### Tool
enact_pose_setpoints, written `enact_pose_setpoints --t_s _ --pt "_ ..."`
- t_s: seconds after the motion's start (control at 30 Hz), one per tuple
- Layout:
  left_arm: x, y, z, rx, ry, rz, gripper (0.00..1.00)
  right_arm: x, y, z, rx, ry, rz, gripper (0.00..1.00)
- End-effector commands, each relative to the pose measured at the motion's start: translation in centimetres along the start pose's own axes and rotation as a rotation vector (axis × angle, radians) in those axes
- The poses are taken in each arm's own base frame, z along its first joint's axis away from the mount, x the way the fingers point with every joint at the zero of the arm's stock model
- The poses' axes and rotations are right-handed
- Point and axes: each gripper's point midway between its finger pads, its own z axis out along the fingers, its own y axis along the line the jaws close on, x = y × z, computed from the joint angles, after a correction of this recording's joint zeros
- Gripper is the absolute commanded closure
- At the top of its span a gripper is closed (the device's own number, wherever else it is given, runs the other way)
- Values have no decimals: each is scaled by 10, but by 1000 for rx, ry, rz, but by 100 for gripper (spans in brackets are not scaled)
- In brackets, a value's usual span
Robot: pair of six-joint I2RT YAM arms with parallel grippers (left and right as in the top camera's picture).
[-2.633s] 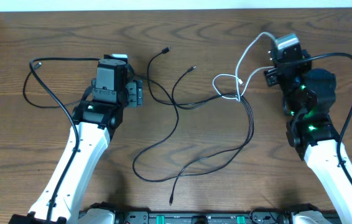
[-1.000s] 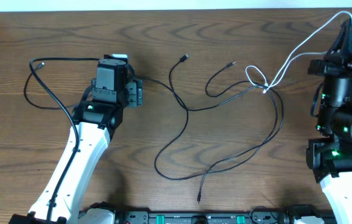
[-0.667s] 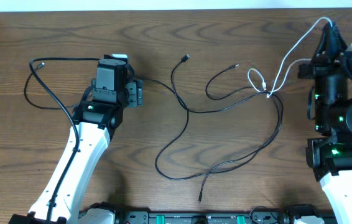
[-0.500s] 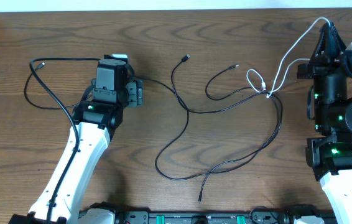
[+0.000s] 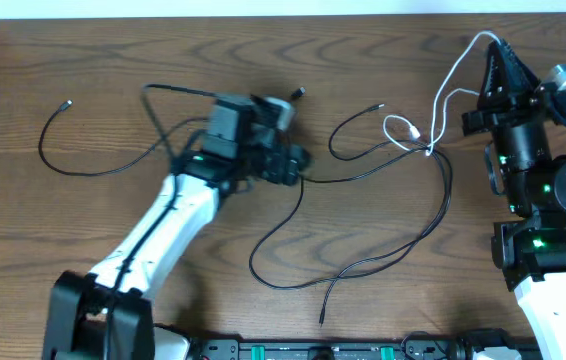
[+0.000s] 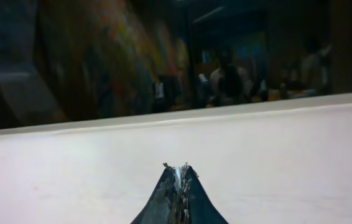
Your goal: Untangle cables
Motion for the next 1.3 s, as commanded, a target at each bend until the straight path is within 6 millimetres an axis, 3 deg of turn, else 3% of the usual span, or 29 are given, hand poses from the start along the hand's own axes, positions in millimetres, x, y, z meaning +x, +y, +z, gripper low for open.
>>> enact_pose_setpoints --t_s 0.0,0.07,0.2,0.3,0.5,0.8,1.1,1.2,1.27 --pt "-19 -78 18 201 -81 202 16 4 17 -1 -99 41 103 99" --pt "-26 -91 27 187 -122 246 16 7 31 -3 -178 64 108 99" --pt "-37 -84 42 72 -179 175 16 10 59 -11 -341 103 130 99" --pt "-45 -83 52 82 -215 127 16 -4 82 -20 -477 78 187 99" --pt "-61 -84 66 118 -287 57 16 -24 104 -34 -621 43 228 99" --pt "-63 -118 59 276 -295 89 16 -29 108 -37 -644 34 251 99" --pt "-54 -173 56 411 -304 172 16 -41 112 -40 -667 -6 279 99" --pt "-53 -175 58 384 -313 172 16 -51 115 -44 -688 -33 304 99" --pt "-59 -166 61 321 -341 158 15 -61 119 -49 -711 -76 293 99"
